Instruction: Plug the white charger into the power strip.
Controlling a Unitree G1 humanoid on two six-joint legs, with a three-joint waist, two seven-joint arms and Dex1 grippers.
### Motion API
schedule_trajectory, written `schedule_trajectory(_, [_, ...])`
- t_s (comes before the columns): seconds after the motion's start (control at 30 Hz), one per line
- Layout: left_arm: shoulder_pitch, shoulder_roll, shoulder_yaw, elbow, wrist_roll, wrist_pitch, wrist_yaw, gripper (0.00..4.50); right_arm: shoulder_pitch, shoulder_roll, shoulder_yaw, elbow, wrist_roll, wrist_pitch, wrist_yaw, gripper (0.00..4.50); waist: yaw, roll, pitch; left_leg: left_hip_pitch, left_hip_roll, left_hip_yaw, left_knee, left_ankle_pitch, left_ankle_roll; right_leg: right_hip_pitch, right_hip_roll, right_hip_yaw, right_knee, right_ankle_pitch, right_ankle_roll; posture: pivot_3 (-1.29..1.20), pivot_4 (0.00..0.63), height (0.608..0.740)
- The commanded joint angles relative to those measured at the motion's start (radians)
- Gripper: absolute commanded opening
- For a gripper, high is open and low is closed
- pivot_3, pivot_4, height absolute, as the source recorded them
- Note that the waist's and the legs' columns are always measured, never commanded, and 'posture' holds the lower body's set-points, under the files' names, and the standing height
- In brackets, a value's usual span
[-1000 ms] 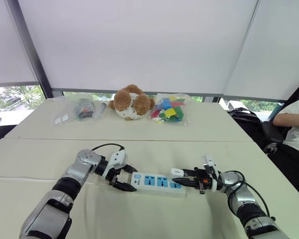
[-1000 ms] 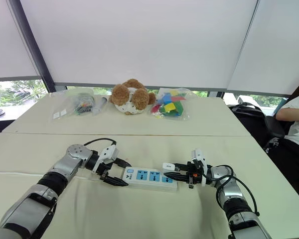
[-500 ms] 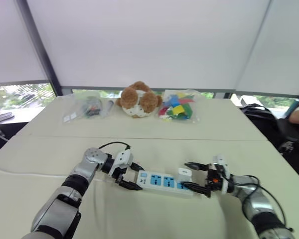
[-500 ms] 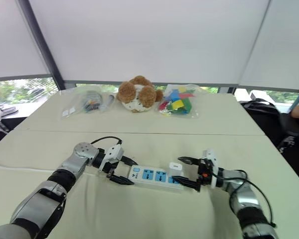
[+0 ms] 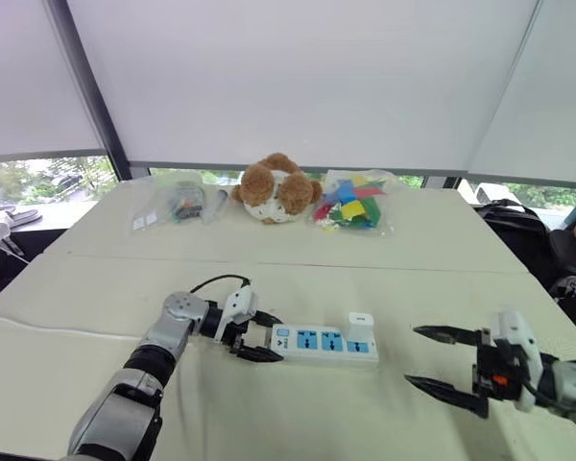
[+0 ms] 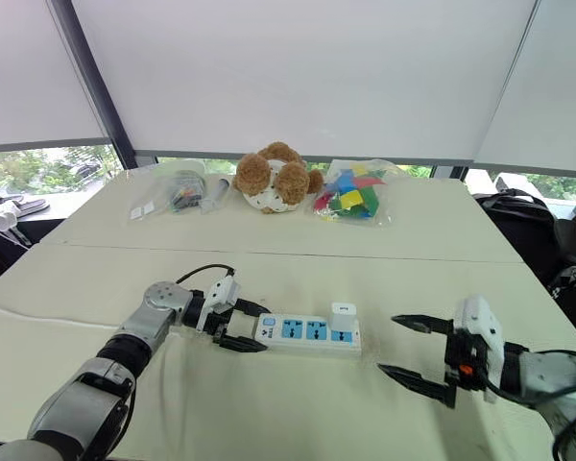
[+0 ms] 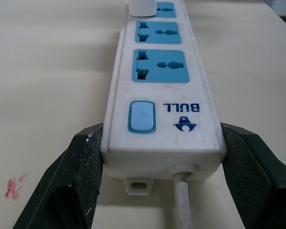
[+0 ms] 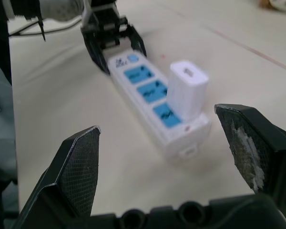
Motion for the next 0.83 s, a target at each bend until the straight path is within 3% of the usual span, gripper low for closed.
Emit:
schedule_trajectory(0.03, [0.022,-0.023,0.019,0.036,0.020,0.023,0.082,4.37,0.031,-0.020,-0.087,0.026,-0.012,-0.017,-0.005,4.24,0.000,-0.002,0.004,0.000,0.000,0.000,0.000,0.000,0.000,0.000,0.000,0.000,0.000,0.000,0.000,0.00,0.150,0.739])
schedule_trajectory(0.2, [0.025,-0.017,0.061,-0.024,-0.001,-0.012,0.089,4.45,0.034,-0.013,-0.088,0.104,-0.035,-0.053,0.009,4.24,0.001,-0.005,0.008,-0.002,-0.001,0.000,0.000,0.000,0.000,-0.001,0.000,0.001,-0.001,0.001,0.002,0.00,0.150,0.739])
schedule_trajectory(0.3, [0.047,0.061,0.101,-0.140,-0.036,0.045,0.064,4.45,0.046,-0.020,-0.100,0.138,-0.034,-0.055,0.020,4.24,-0.001,-0.006,0.016,-0.003,0.000,-0.001,-0.003,0.000,0.000,-0.004,0.002,0.001,-0.001,0.003,0.007,0.00,0.150,0.739])
schedule_trajectory(0.37, [0.076,0.118,0.128,-0.249,-0.083,0.157,0.042,4.45,0.044,-0.022,-0.113,0.152,-0.025,-0.047,0.016,4.24,-0.008,-0.007,0.021,-0.004,0.001,-0.002,-0.005,0.000,0.000,-0.005,0.004,0.001,0.000,0.003,0.008,0.00,0.150,0.739])
schedule_trajectory(0.57, [0.210,0.307,0.277,-0.626,-0.324,0.740,0.113,4.45,0.013,0.014,-0.098,0.152,0.013,0.025,-0.046,4.24,-0.006,0.000,0.027,-0.008,0.004,-0.002,-0.007,0.000,0.000,-0.011,0.006,0.000,0.004,0.002,0.010,0.00,0.150,0.739])
schedule_trajectory(0.63, [0.239,0.290,0.338,-0.631,-0.319,0.728,0.227,4.45,-0.015,0.048,-0.091,0.179,0.017,0.034,-0.084,4.24,0.001,0.001,0.027,-0.009,0.004,-0.002,-0.007,0.000,0.000,-0.012,0.006,-0.001,0.004,0.002,0.011,0.00,0.150,0.739])
schedule_trajectory(0.73, [0.223,0.164,0.454,-0.517,-0.296,0.628,0.505,4.45,-0.167,0.166,-0.131,0.331,0.053,0.046,-0.239,4.24,0.002,0.000,0.029,-0.010,0.004,-0.003,-0.002,0.000,0.000,-0.010,0.005,-0.002,0.004,0.002,0.011,0.00,0.150,0.739])
schedule_trajectory(0.83, [0.245,0.067,0.452,-0.449,-0.245,0.507,0.618,4.45,-0.252,0.235,-0.114,0.455,0.024,-0.001,-0.286,4.24,0.002,0.000,0.030,-0.011,0.000,-0.003,0.000,0.004,-0.007,-0.010,0.002,-0.001,0.004,0.004,0.012,0.00,0.150,0.739])
